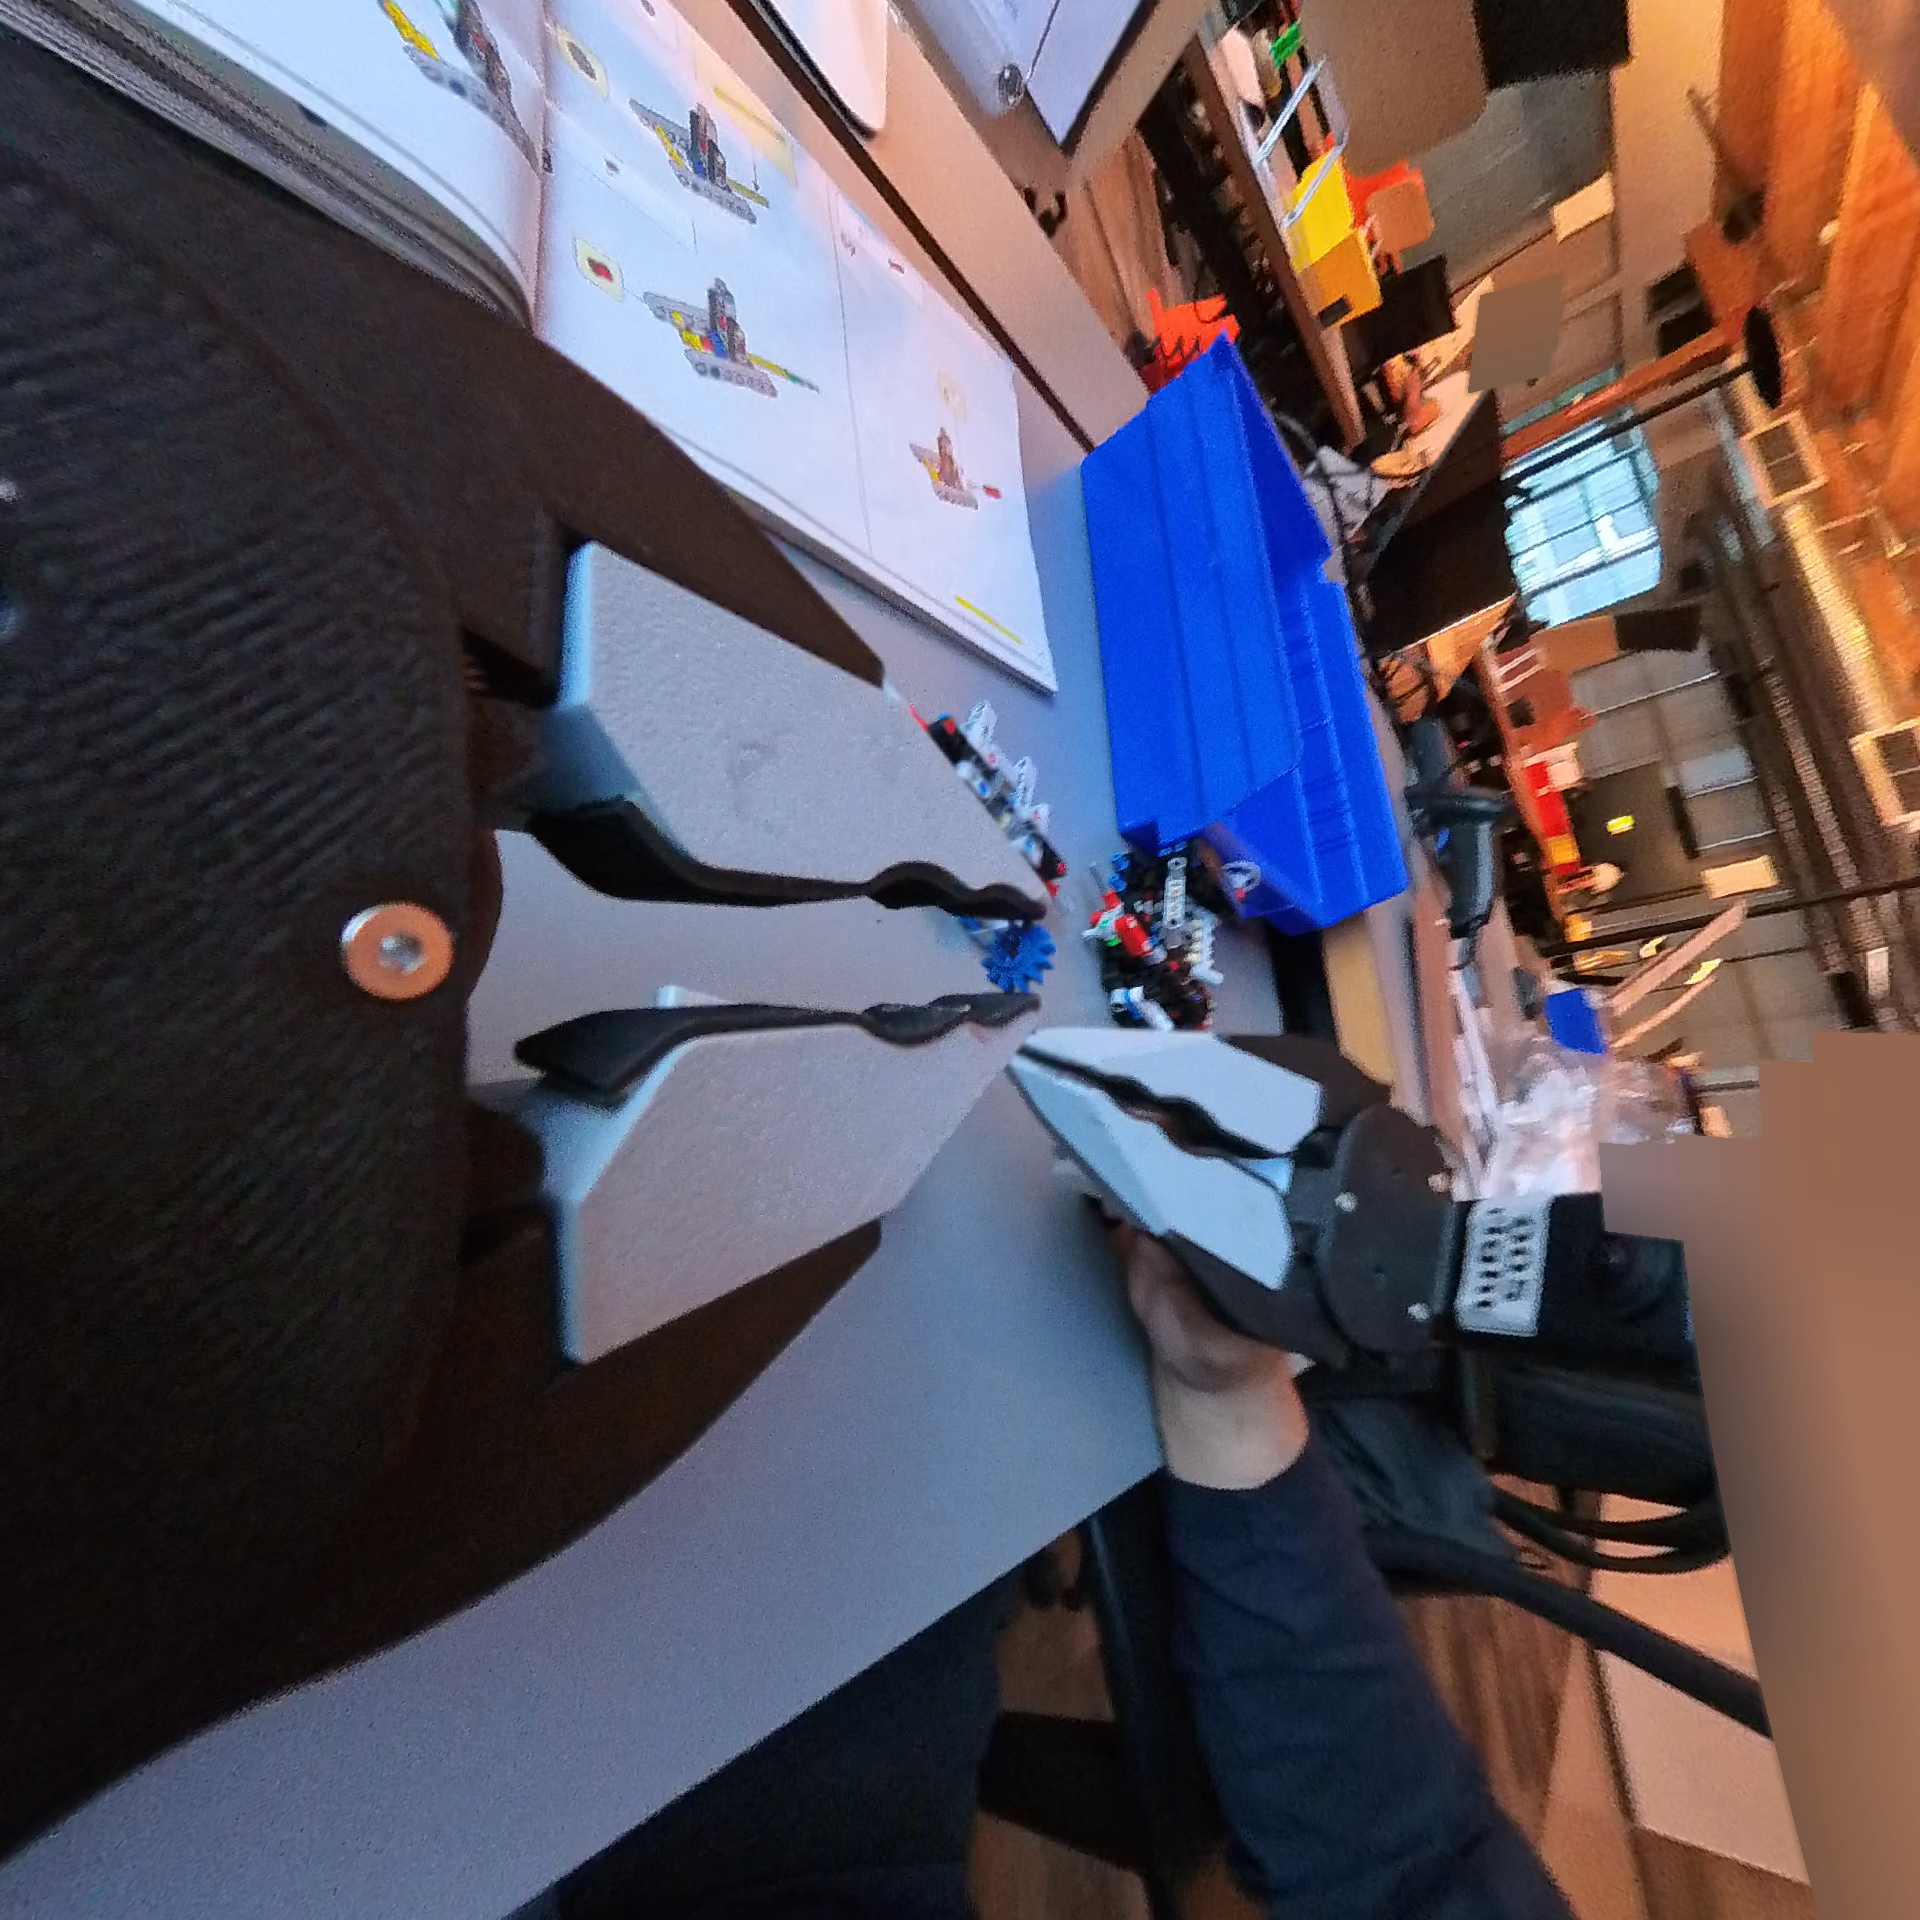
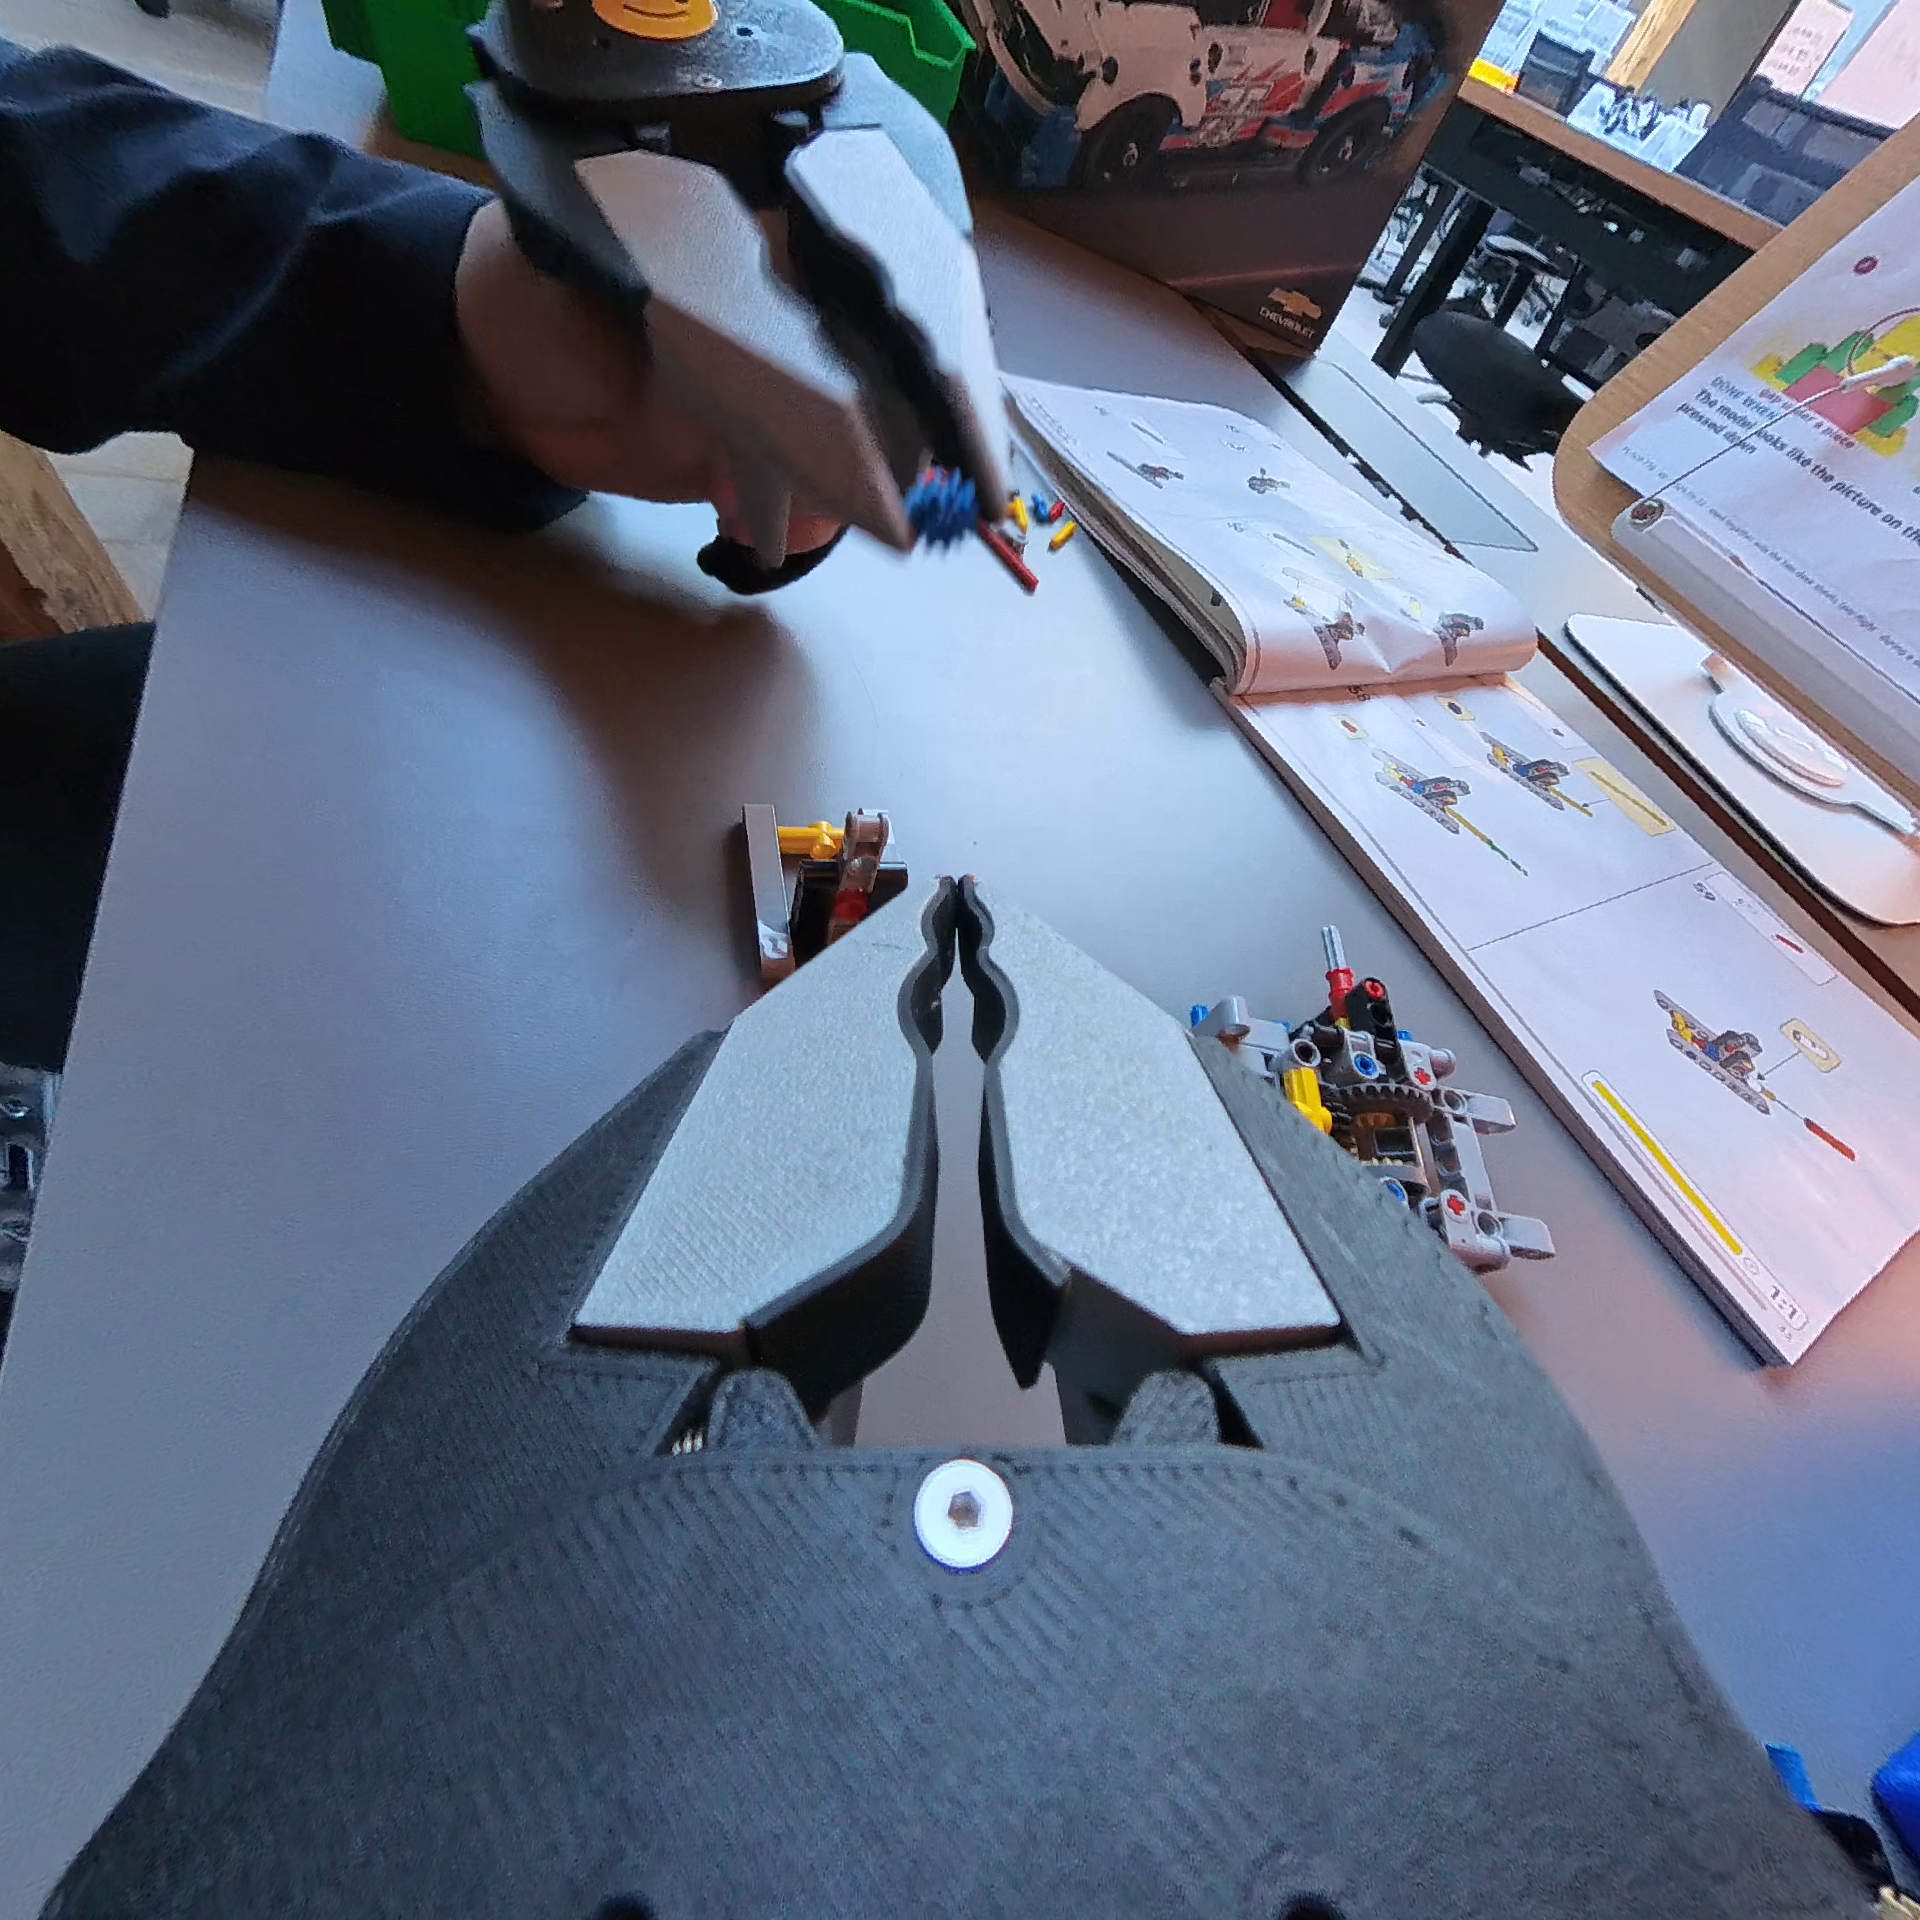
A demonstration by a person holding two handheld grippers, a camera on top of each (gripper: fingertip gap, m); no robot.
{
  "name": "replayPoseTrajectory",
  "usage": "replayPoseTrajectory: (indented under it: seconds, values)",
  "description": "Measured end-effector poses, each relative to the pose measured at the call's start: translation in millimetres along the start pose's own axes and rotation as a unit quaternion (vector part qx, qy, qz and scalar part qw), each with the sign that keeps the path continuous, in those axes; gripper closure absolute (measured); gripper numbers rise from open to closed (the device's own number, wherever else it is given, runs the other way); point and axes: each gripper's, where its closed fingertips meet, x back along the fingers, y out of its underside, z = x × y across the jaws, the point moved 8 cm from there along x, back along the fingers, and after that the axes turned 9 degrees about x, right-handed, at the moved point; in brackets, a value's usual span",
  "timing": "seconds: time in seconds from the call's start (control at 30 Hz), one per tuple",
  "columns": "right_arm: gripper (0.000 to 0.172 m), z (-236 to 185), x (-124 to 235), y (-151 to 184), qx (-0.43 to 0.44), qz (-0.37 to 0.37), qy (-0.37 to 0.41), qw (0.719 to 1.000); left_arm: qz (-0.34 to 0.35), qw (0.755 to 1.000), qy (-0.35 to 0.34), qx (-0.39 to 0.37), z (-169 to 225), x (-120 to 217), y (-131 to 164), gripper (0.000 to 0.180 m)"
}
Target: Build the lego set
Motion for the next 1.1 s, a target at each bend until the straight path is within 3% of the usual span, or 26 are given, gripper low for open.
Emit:
replayPoseTrajectory:
  seconds: [0.17, 0.6, 1.1]
  values:
    - [0.172, -0.5, 0.2, -0.4, -0.006, 0.006, -0.009, 1.0, 0.018, 0.998, -0.022, 0.054, -14.0, 7.8, -0.7, 0.17]
    - [0.144, -12.3, -4.4, -3.2, 0.03, 0.004, -0.035, 0.999, -0.001, 0.997, -0.02, 0.071, -14.5, 5.2, 2.4, 0.169]
    - [0.142, -11.8, -4.2, -3.9, 0.021, 0.008, -0.034, 0.999, -0.004, 0.998, -0.024, 0.064, -15.0, 5.0, 3.5, 0.169]
